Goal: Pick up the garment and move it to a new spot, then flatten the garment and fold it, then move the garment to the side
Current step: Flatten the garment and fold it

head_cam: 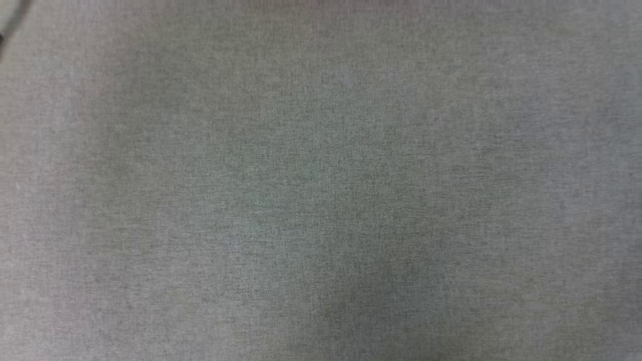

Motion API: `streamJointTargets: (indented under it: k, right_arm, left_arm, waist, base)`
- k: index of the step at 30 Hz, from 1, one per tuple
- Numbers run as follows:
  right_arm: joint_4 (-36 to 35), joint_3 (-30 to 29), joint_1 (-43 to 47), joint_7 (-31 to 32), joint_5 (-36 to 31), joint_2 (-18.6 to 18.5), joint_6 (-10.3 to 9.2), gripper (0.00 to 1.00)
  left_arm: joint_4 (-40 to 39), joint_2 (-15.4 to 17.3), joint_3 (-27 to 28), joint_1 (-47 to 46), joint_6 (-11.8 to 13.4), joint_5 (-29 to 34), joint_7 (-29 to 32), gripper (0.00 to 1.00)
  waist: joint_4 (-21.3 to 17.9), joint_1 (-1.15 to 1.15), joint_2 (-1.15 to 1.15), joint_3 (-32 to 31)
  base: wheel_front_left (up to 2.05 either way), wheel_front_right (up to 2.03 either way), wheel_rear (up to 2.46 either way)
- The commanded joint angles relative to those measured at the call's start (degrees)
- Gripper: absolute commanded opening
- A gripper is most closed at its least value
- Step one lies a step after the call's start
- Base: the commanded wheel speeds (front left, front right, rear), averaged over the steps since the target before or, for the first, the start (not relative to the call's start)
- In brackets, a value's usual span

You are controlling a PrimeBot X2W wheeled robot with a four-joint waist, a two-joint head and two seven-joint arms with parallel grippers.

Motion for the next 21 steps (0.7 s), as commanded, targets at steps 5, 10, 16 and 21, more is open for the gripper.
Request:
streamJointTargets:
  k: [5, 10, 16, 21]
  right_arm:
    - [-1.3, 3.4, 12.7, -3.7, 4.1, 1.6, -0.06, 0.0]
    - [-3.7, 5.1, 23.7, -5.6, 5.8, 1.2, -0.06, 0.0]
    - [-6.9, 5.0, 35.1, -6.8, 7.1, -0.9, -0.06, 0.0]
    - [-10.9, 3.8, 47.2, -6.0, 9.0, -3.9, -0.06, 0.0]
  left_arm:
    - [-0.8, 0.9, -0.4, 13.8, 0.3, -3.4, -4.8, 0.0]
    - [-3.9, 1.9, -0.8, 26.4, 2.1, -6.1, -7.6, 0.0]
    - [-9.2, 4.0, -1.7, 40.5, 5.5, -8.7, -9.1, 0.0]
    - [-15.7, 7.8, -1.8, 54.3, 8.5, -12.4, -9.5, 0.0]
  waist:
    - [-0.3, -0.01, 0.0, -4.1]
    - [0.2, -0.01, 0.0, -7.2]
    - [0.5, -0.01, 0.0, -11.1]
    - [0.4, -0.01, 0.0, -15.1]
  base:
    - [0.0, 0.0, 0.0]
    - [0.0, 0.0, 0.0]
    - [0.0, 0.0, 0.0]
    - [0.0, 0.0, 0.0]
